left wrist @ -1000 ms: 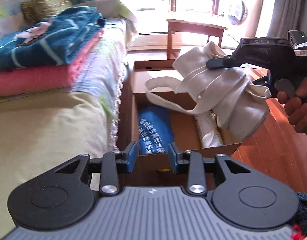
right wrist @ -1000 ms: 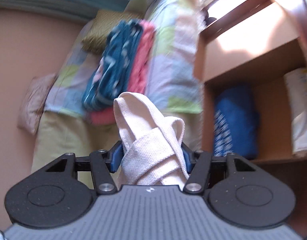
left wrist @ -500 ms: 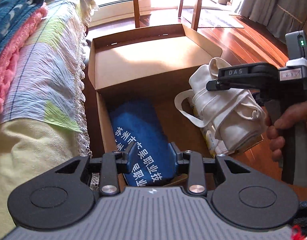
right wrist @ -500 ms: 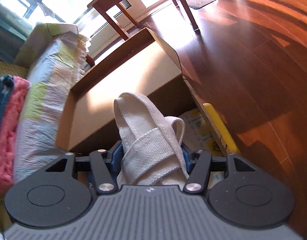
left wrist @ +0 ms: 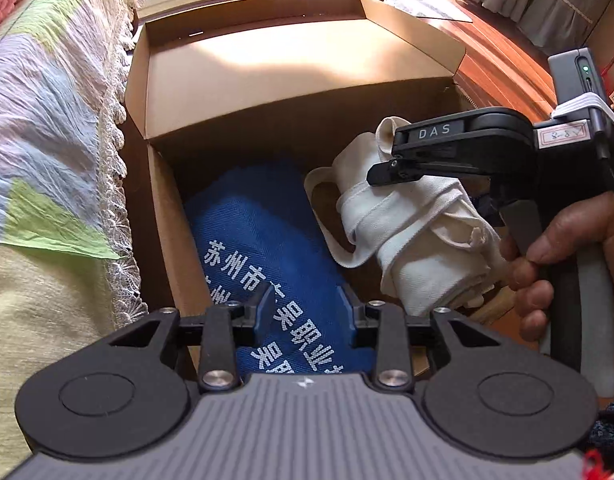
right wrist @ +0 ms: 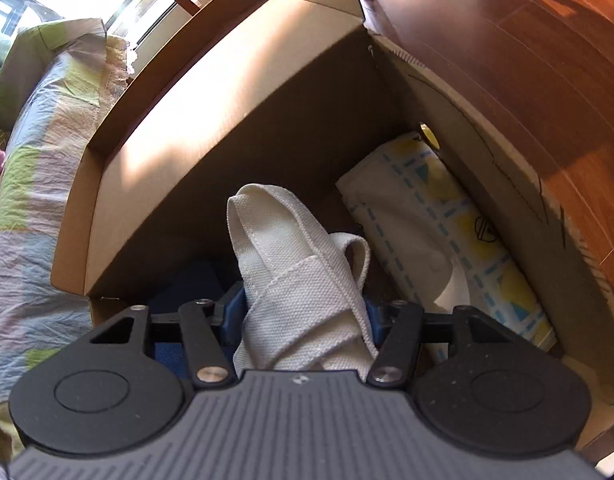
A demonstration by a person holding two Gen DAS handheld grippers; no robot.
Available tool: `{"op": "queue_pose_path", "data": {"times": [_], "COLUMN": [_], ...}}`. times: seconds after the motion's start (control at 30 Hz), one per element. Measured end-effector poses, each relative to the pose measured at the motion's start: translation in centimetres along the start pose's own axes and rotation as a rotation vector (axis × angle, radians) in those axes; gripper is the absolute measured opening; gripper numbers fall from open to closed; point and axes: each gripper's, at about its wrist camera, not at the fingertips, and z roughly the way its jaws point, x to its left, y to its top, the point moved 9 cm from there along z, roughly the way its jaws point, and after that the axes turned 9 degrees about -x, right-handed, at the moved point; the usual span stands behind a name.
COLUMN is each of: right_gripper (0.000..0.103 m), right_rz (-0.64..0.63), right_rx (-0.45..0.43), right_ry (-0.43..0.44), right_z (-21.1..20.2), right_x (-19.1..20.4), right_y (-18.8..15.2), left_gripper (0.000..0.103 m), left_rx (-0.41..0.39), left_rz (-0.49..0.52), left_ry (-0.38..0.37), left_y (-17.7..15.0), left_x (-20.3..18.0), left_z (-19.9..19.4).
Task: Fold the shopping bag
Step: 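Lower the wrapped bag into the cardboard box beside the blue cloth with the right gripper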
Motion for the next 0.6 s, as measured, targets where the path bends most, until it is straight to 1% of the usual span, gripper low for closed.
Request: {"op": "queue_pose_path", "data": {"times": [0.13, 0.2, 0.27, 0.4, 0.53, 0.6], "right_gripper": [0.055, 0.055, 0.057, 0.059, 0.063, 0.065], "right_rz": [0.038, 0.038, 0.015, -0.041, -0.1, -0.118], "right_rx": [0.034, 0.046, 0.059, 0.154, 0.187, 0.208], "right_ry": [-0.006, 0.002, 0.005, 0.015, 0.019, 0.034], "right_z": [1.2, 1.5, 1.7, 2.3, 1.9, 1.6], "right_x": [-0.6, -0.6, -0.3, 0.2, 0.4, 0.4], "right_y": [-1.1, -1.4, -1.7, -2.4, -2.3, -2.2], "left_gripper": [0.04, 0.04, 0.04, 0.04, 0.04, 0.04], "left_rx": [0.008, 0.017, 0.027, 0.033, 0.031, 0.029], "left_rz": [-0.005, 0.0, 0.003, -0.001, -0.006, -0.01], "left_ry": [-0.019, -0.026, -0.024, -0.027, -0.031, -0.031], "left_y": [-0.4, -0.7, -0.8, -1.0, -1.1, -1.1], "left_x": [-0.3, -0.5, -0.5, -0.6, -0.5, -0.5], "left_z": [0.8, 1.2, 1.7, 2.2, 2.2, 2.2]}}
